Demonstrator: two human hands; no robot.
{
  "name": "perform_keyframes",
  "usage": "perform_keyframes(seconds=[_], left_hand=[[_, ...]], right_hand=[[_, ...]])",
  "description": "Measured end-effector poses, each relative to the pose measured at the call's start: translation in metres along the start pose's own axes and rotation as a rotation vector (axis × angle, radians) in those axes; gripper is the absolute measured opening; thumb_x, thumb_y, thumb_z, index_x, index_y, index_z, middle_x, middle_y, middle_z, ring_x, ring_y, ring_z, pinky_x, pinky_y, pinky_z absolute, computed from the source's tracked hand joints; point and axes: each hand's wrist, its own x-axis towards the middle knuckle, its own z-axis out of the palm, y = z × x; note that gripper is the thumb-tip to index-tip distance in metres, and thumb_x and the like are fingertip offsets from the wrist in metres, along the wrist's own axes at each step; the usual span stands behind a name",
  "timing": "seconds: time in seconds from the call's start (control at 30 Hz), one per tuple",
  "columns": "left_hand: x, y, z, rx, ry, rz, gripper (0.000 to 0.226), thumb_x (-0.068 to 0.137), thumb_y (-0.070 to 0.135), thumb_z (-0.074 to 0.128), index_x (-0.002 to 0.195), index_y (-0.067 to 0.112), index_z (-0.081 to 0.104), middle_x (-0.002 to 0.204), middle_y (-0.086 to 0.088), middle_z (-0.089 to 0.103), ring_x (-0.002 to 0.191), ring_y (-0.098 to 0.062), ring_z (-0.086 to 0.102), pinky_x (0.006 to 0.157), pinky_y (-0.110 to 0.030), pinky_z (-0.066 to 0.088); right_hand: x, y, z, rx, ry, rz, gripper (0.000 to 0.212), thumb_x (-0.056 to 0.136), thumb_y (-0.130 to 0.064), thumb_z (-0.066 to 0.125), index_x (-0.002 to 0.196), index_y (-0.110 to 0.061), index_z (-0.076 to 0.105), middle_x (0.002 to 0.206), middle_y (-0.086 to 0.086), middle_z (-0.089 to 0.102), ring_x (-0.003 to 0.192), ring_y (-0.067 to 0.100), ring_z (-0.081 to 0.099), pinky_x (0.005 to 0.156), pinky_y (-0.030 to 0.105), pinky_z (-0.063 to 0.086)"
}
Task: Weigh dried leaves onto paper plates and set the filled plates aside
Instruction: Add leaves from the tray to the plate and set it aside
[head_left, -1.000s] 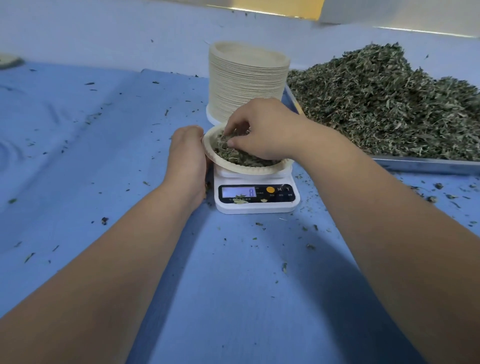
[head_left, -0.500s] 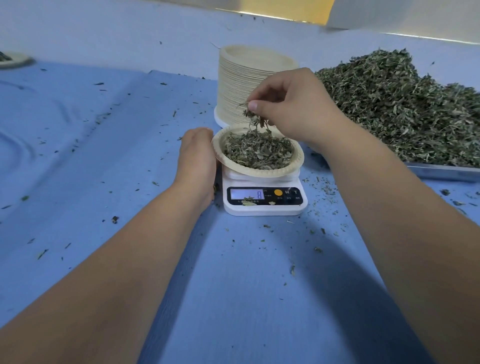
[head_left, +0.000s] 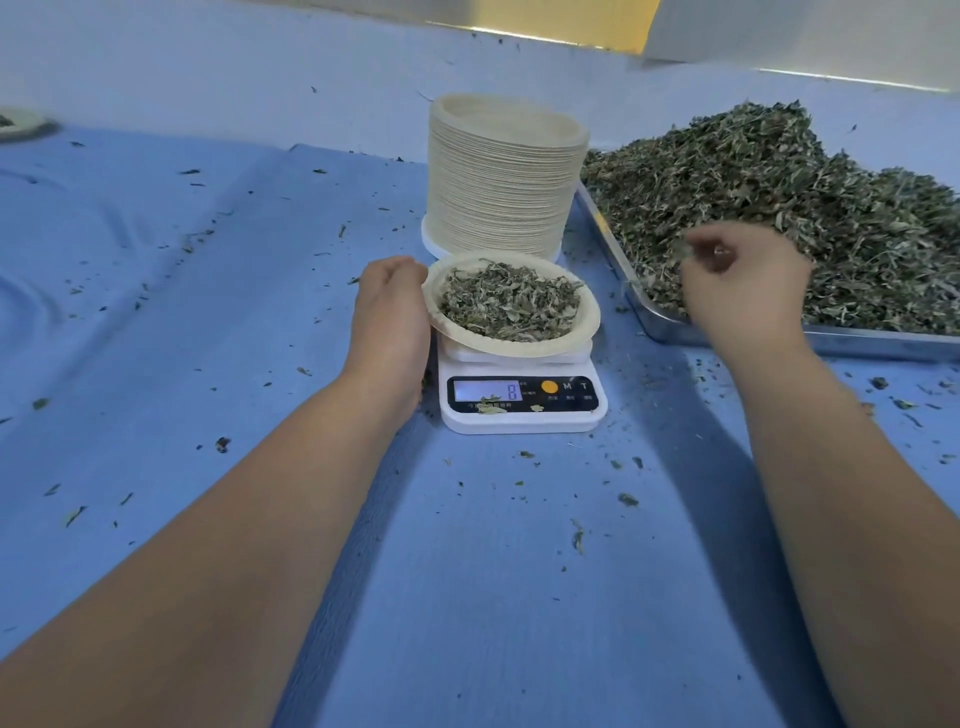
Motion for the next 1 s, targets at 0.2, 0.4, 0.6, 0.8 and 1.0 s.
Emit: perform_keyframes(seconds=[0.2,0.4,0.6,0.8,1.0], left_hand=[[-0.002,0.0,0.001,-0.012,0.002,0.042,0.065,0.08,0.026,0.047,0.128,-0.015,0.036,0.102,-0.044,0.044,0.057,-0.011,0.032,0.052,-0.031,0.029],[0.001,0.0,-0.002,-0.04,-0.006,0.029,0.064,0.079,0.026,0.047,0.128,-0.015,0.037,0.089,-0.037,0.046,0.061,-0.015,0.033,0.055,-0.036,0.035],[0.002,-0.002,-0.001,-0.039,-0.014,0.053,0.064,0.08,0.025,0.046,0.128,-0.015,0.036,0.12,-0.047,0.041,0.058,-0.012,0.031,0.051,-0.028,0.027],[0.003,-0.001,-0.001,-0.007,-0.013,0.044,0.064,0.079,0.024,0.046,0.129,-0.015,0.037,0.109,-0.044,0.048,0.059,-0.011,0.031,0.053,-0.028,0.028],[0.004,-0.001,0.0,-0.012,-0.002,0.029,0.068,0.075,0.027,0.047,0.128,-0.014,0.038,0.068,0.005,0.035,0.057,-0.011,0.034,0.052,-0.03,0.029]], right_hand=[[-0.006,-0.013,0.004,0.022,-0.109,-0.02,0.028,0.089,-0.018,0.056,0.106,-0.025,0.077,0.087,-0.012,0.069,0.067,0.001,0.058,0.071,0.019,0.046],[-0.026,-0.05,0.014,0.145,-0.413,-0.243,0.023,0.092,-0.037,0.064,0.113,-0.031,0.073,0.089,-0.028,0.061,0.09,0.002,0.06,0.078,0.02,0.044],[-0.025,-0.055,0.024,-0.049,-0.561,-0.302,0.027,0.09,-0.037,0.065,0.117,-0.038,0.068,0.099,-0.012,0.064,0.104,0.01,0.054,0.084,0.029,0.046],[-0.025,-0.059,0.027,0.031,-0.401,-0.278,0.009,0.088,-0.023,0.073,0.09,-0.031,0.076,0.075,-0.021,0.061,0.073,-0.005,0.057,0.067,0.015,0.043],[-0.029,-0.065,0.024,0.145,-0.389,-0.251,0.01,0.089,-0.02,0.073,0.089,-0.029,0.076,0.075,-0.02,0.064,0.07,-0.004,0.057,0.066,0.006,0.041]])
